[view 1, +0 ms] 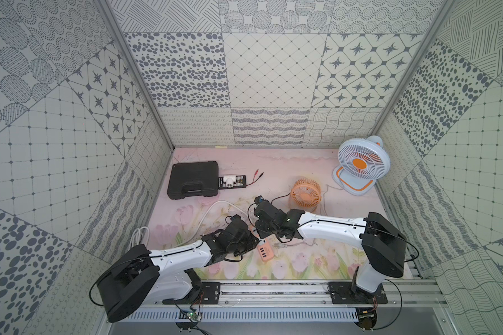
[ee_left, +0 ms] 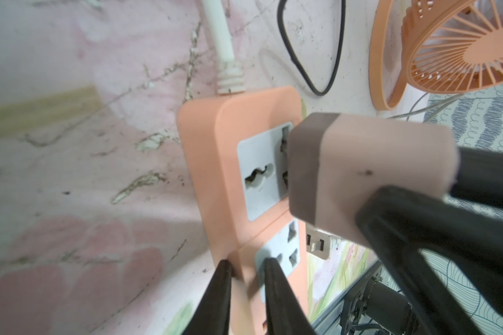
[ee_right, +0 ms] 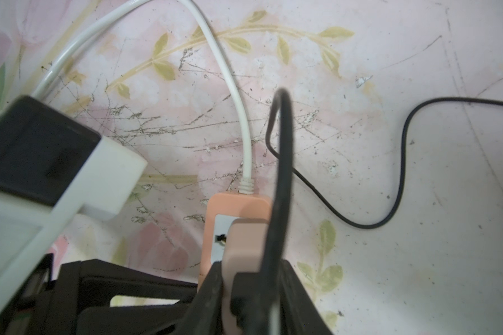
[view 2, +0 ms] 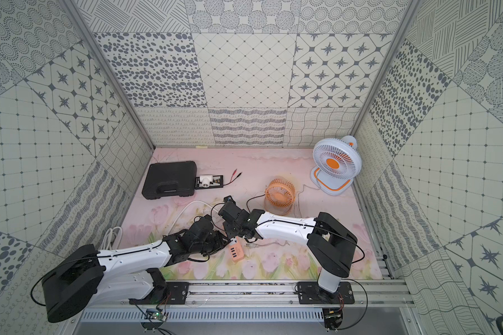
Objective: Plug the desk fan into the power strip
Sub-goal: Insert the plug into the socket.
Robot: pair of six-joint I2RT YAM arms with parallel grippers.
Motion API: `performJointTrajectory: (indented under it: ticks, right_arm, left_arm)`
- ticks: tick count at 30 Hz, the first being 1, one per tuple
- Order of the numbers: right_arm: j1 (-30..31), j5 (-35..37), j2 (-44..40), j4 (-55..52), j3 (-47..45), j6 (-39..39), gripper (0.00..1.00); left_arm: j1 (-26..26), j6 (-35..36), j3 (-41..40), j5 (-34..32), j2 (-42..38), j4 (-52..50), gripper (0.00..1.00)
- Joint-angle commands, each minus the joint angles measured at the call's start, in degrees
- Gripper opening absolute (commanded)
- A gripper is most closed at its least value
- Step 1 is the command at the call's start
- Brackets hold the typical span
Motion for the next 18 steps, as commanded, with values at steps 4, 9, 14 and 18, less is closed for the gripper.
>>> performJointTrajectory:
  ticks: [4, 9, 14, 18]
  right_arm:
    - [0.71, -0.75, 2.12, -0.77, 1.43, 0.56, 0.1]
    - [0.74, -0.38, 2.16, -1.33, 1.96, 0.72, 0.15]
    - [0.67, -0.38, 2.07, -1.87, 2.37, 0.98, 0.21]
    - [0.69, -0.03, 1.88, -2.35, 2.92, 1.15, 0.26]
  left_arm:
    - [0.39, -0.7, -1.01, -1.84, 0.74, -1.73, 0.25]
    - [0.43, -1.11, -1.67, -2.1, 0.82, -1.38, 0.24]
    - [0.39, -1.11, -1.75, -2.45, 0.85, -1.57, 0.24]
    - [0.38, -0.97, -1.93, -2.41, 1.34, -1.07, 0.24]
